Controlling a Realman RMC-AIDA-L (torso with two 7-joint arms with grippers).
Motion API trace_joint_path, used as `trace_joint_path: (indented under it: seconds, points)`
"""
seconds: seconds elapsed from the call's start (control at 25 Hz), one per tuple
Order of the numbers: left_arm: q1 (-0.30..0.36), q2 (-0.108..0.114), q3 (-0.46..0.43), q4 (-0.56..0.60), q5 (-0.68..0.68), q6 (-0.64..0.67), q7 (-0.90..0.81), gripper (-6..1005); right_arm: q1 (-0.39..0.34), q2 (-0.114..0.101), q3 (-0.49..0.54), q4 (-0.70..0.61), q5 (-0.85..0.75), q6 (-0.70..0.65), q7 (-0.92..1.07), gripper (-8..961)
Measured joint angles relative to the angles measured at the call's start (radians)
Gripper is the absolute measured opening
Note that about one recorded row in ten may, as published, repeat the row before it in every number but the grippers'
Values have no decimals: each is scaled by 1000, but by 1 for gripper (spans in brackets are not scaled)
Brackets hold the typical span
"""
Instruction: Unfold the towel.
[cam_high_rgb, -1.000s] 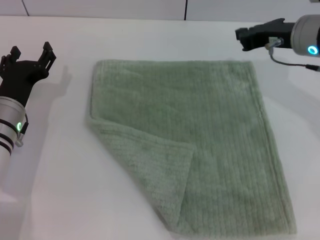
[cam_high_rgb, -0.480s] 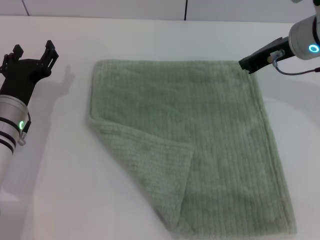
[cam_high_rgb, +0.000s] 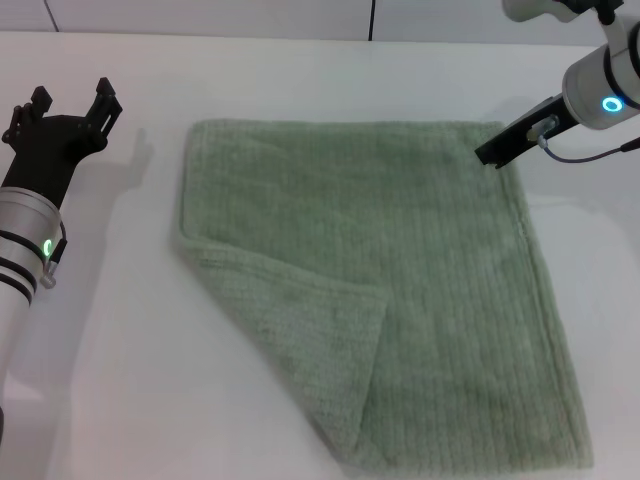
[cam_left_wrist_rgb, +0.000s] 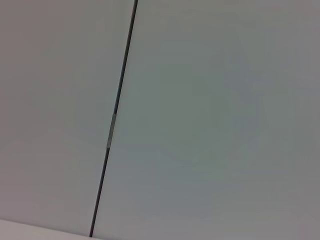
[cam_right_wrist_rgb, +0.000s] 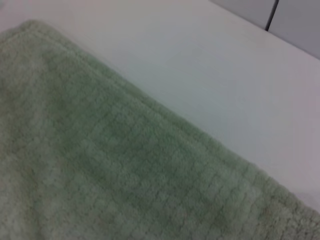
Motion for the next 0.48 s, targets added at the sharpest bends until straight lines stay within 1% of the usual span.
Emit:
trace_joint_path:
  seconds: [0.16, 0.48]
  points:
    - [0, -1, 0, -1, 0, 0, -1, 843, 32, -7, 22, 79, 0, 36, -34, -1]
    - [-4, -1, 0, 0, 0, 0, -1, 842, 39, -8, 22, 146, 6, 90, -62, -1]
